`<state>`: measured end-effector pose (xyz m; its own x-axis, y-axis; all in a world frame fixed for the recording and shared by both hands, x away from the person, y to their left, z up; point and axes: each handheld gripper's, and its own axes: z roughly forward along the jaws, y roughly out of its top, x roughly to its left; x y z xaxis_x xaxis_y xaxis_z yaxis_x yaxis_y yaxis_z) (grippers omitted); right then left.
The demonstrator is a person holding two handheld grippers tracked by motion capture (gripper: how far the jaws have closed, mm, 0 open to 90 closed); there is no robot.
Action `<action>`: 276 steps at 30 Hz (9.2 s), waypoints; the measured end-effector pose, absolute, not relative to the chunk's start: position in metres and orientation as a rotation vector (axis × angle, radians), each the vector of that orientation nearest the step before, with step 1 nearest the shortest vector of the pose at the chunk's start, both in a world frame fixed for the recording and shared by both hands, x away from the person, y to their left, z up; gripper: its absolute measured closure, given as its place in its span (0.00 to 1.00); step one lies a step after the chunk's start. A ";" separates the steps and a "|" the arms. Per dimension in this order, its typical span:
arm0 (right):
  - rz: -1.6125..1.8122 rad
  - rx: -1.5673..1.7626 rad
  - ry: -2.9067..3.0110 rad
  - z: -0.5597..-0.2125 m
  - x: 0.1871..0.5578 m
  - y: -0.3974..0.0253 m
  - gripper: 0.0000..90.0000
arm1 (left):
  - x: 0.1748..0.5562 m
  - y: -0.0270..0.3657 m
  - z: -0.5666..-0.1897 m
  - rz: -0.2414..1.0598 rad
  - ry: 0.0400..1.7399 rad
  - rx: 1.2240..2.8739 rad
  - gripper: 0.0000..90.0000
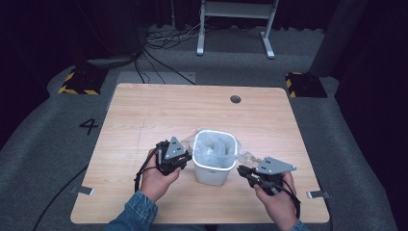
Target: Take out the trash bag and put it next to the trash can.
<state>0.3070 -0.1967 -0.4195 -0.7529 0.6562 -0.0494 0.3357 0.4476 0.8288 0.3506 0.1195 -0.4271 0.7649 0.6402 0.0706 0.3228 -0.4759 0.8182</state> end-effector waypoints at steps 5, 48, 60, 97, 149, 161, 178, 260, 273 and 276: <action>1.181 0.891 2.264 -0.428 0.339 -0.193 0.82 | 0.349 0.118 -0.427 0.438 0.707 2.091 0.87; 1.459 0.740 2.237 -0.354 0.328 -0.169 0.85 | 0.315 0.122 -0.379 0.473 0.657 1.968 0.94; 1.419 0.597 2.417 -0.356 0.333 -0.128 0.47 | 0.321 0.107 -0.363 0.407 0.625 1.933 0.97; 1.428 0.592 2.399 -0.331 0.343 -0.138 1.00 | 0.291 0.144 -0.379 0.608 0.734 1.899 0.34; 1.409 0.483 2.436 -0.284 0.348 -0.135 1.00 | 0.285 0.172 -0.377 0.549 0.747 1.956 0.40; 1.436 0.491 2.353 -0.244 0.345 -0.146 1.00 | 0.286 0.198 -0.390 0.546 0.827 1.971 0.38; 1.465 0.570 2.209 -0.200 0.346 -0.185 1.00 | 0.299 0.212 -0.400 0.543 0.876 1.974 0.38; 1.233 1.023 2.242 -0.343 0.356 -0.304 0.43 | 0.294 0.256 -0.457 0.507 1.049 2.035 0.30; 1.142 1.093 2.252 -0.419 0.340 -0.339 0.32 | 0.297 0.265 -0.479 0.519 1.102 2.056 0.29; 1.156 1.060 2.244 -0.433 0.335 -0.339 0.31 | 0.298 0.266 -0.483 0.509 1.116 2.063 0.29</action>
<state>0.3347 -0.3393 -0.4330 -0.6320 0.7750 -0.0084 0.4433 0.3704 0.8163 0.2980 0.2662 -0.4830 0.5462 0.8376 0.0024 0.5513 -0.3617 0.7518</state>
